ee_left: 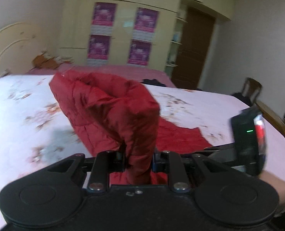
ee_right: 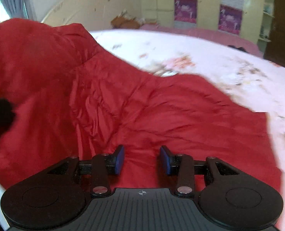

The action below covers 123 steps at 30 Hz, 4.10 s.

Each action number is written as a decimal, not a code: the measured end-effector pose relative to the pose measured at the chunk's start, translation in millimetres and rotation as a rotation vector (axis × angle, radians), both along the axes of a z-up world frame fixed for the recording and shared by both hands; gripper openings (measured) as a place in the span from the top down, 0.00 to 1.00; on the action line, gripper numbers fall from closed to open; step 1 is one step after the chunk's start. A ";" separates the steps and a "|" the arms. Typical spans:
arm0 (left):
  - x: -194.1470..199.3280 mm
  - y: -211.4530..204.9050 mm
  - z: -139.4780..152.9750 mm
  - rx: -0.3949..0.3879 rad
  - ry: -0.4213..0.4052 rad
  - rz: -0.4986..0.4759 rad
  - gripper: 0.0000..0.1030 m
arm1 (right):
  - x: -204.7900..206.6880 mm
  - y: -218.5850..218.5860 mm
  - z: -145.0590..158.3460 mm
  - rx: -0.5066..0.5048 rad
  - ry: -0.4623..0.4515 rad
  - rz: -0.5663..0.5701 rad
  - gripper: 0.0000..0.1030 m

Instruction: Fold large clothes

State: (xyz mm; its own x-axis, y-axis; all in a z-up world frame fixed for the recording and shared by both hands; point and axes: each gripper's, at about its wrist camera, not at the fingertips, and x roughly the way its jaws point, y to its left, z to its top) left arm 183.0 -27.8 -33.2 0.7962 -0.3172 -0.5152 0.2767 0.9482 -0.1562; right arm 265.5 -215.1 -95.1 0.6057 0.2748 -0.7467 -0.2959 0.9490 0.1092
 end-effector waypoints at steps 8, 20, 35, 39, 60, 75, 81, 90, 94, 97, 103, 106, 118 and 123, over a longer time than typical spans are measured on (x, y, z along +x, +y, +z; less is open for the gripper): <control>-8.3 -75.1 -10.7 0.056 -0.021 -0.213 0.79 | -69.0 -100.7 13.0 -0.003 0.021 -0.174 0.61; -20.8 -151.9 -84.0 0.263 0.019 -0.447 0.75 | -99.8 -148.9 -9.6 0.069 0.098 -0.320 0.61; -39.5 -102.6 -42.6 0.104 0.027 -0.385 0.31 | -116.7 -177.9 59.8 0.289 -0.069 -0.362 0.28; -39.3 -68.4 -29.8 0.030 0.028 -0.284 0.31 | -108.7 -159.4 63.3 0.340 -0.050 -0.296 0.28; 22.3 -76.1 -89.1 0.029 0.148 -0.131 0.53 | -121.8 -152.0 -10.8 0.237 0.153 -0.285 0.97; 8.7 -97.1 -88.3 0.118 0.122 -0.130 0.55 | -123.1 -171.4 29.7 0.173 0.017 -0.327 0.46; 8.7 -97.6 -87.2 0.115 0.128 -0.131 0.55 | -81.5 -170.2 31.9 0.245 -0.018 -0.302 0.46; 9.1 -97.5 -87.3 0.106 0.126 -0.128 0.55 | -14.4 -183.8 9.3 0.391 0.049 -0.348 0.87; 9.6 -97.8 -86.2 0.084 0.126 -0.140 0.55 | -17.7 -184.8 -0.1 0.329 0.017 -0.375 0.89; 12.4 -98.4 -82.4 0.070 0.125 -0.177 0.55 | -10.8 -184.7 -23.1 0.288 0.058 -0.410 0.89; 34.8 -85.2 -62.7 -0.047 0.169 -0.169 0.54 | -11.6 -182.2 -39.3 0.273 0.062 -0.439 0.89; 58.8 -84.3 -52.5 -0.031 0.144 -0.157 0.54 | -12.2 -184.3 -36.6 0.285 0.071 -0.447 0.89; 142.3 -80.1 -67.8 -0.016 0.160 -0.127 0.54 | 2.5 -181.4 26.6 0.210 -0.054 -0.424 0.27; 152.8 -88.9 -78.1 -0.004 0.174 -0.161 0.55 | 21.6 -191.0 24.3 0.251 -0.033 -0.460 0.28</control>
State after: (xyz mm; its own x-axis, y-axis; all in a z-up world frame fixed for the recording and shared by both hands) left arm 335.8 -116.7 -111.2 0.6343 -0.4351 -0.6390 0.3927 0.8933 -0.2185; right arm 287.1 -406.1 -70.9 0.7279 0.1426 -0.6707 0.1384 0.9275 0.3474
